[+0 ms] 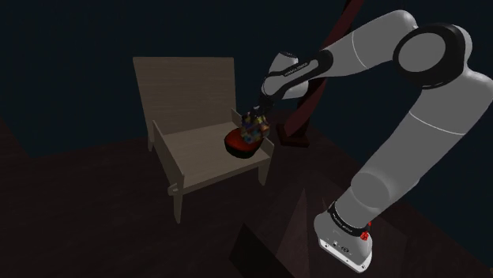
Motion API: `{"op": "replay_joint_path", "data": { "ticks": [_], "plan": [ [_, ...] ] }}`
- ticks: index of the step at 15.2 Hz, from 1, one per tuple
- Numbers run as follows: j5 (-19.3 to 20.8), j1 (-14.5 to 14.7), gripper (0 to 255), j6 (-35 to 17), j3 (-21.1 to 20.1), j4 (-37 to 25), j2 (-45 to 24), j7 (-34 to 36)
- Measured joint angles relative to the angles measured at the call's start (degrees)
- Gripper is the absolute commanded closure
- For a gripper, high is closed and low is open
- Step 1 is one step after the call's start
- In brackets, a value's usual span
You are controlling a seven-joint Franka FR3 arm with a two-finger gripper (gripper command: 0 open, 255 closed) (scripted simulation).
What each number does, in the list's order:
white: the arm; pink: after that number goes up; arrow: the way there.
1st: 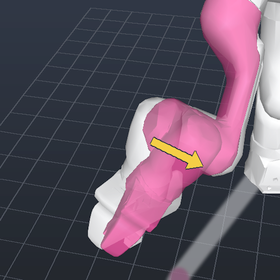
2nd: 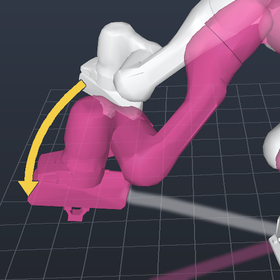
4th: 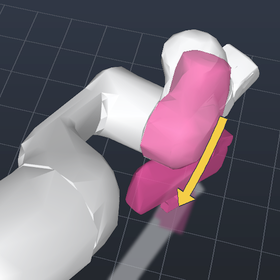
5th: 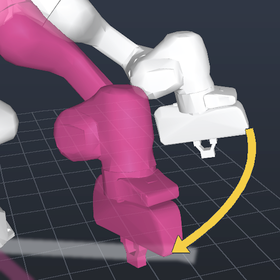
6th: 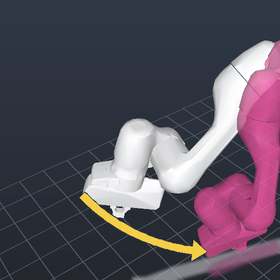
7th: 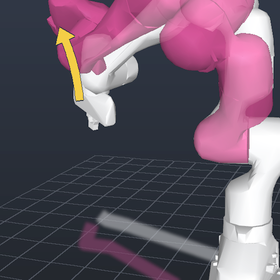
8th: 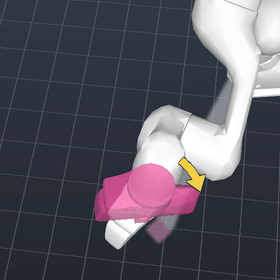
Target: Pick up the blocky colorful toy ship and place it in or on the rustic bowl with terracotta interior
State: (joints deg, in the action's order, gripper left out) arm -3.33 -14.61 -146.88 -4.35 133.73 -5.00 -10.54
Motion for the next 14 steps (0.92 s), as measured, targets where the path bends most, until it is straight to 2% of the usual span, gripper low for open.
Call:
{"op": "replay_joint_path", "data": {
  "ticks": [7, 14],
  "plan": [
    [0.2, 0.1, 255, -5.4, 0.0, 1.0, -4.2, 0.0],
    [0.1, 0.1, 255, -6.1, 0.0, 1.2, -4.8, 0.0]
  ]
}}
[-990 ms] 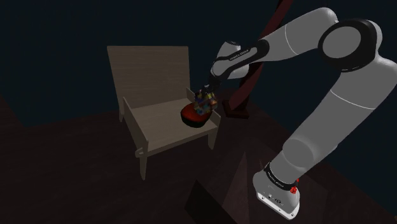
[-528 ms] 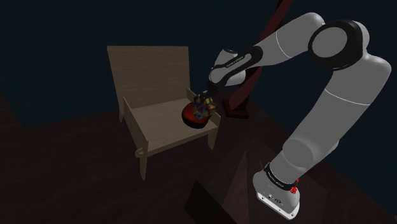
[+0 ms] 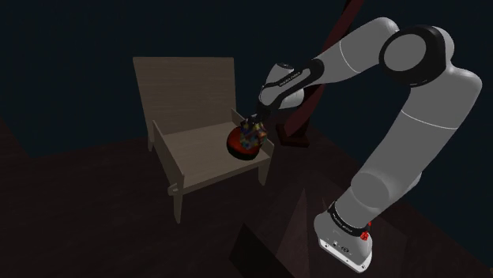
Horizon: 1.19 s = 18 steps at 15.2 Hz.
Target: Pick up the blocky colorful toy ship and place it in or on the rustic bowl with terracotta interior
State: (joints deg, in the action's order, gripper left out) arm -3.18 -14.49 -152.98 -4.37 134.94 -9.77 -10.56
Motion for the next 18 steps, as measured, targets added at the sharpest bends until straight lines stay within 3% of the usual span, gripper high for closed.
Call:
{"op": "replay_joint_path", "data": {
  "ticks": [1, 7, 12, 18],
  "plan": [
    [0.0, 0.0, 0, 0.0, 0.0, 0.0, 0.0, 0.0],
    [0.0, 0.0, 0, 0.0, 0.0, 0.0, 0.0, 0.0],
    [-0.3, -0.1, 0, 5.8, 0.0, 0.2, 6.1, -0.1],
    [-0.4, -0.2, 0, 6.7, 0.0, 0.1, 6.8, -0.3]
  ]
}}
